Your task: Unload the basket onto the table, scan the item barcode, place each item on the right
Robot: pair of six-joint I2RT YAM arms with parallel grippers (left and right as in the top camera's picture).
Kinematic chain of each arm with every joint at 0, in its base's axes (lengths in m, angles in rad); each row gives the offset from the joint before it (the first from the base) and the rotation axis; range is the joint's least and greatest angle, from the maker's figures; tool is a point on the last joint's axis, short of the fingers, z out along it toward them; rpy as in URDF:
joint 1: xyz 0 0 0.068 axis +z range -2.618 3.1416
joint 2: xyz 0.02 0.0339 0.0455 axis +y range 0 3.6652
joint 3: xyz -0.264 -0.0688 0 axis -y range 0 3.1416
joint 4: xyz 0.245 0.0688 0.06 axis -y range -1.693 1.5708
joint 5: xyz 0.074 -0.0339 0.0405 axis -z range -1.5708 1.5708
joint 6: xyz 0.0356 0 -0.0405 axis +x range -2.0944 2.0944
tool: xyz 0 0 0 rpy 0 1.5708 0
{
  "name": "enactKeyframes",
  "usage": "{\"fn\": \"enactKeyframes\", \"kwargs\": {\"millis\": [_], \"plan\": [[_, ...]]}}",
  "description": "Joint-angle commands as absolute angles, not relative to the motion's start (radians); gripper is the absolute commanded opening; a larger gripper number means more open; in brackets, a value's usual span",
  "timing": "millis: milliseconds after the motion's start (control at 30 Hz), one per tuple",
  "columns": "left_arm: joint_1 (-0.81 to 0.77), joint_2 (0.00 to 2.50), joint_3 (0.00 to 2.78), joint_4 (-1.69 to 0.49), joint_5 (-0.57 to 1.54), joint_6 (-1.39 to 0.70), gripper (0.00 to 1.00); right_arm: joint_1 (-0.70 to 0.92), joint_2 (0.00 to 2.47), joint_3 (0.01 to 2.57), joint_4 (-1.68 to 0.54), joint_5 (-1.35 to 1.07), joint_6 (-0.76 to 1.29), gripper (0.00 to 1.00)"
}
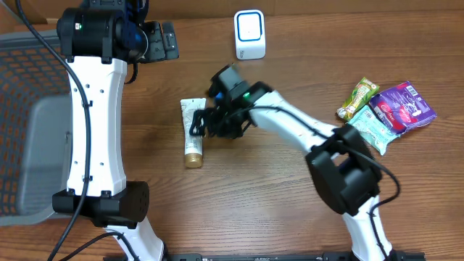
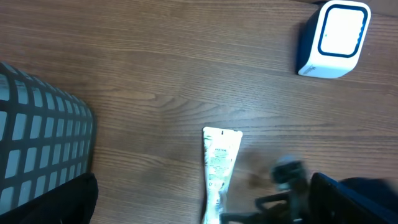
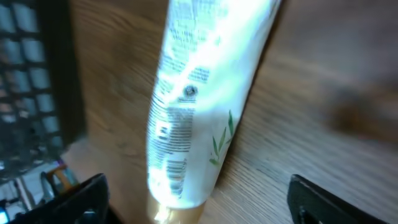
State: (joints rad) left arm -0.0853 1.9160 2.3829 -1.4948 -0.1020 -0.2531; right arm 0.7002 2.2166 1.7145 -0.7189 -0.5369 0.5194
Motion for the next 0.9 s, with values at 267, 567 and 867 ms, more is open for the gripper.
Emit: {"fn": "enactKeyframes", "kwargs": {"millis": [267, 567, 867], "plan": [[-0.092, 1.921, 2.387, -1.491, -0.104, -0.251, 1.00, 0.829, 2.259, 1.710, -0.686, -0.237, 0.630, 0.80], [-0.092, 1.921, 2.387, -1.491, -0.104, -0.250, 0.99, 0.822, 2.288, 1.710, -0.769, -0.176, 0.629, 0.71], [-0.092, 1.921, 2.387, -1.491, -0.104, -0.251, 1.00, 0.625, 2.243, 1.752, -1.029, -0.118, 0.439, 0.72]]}}
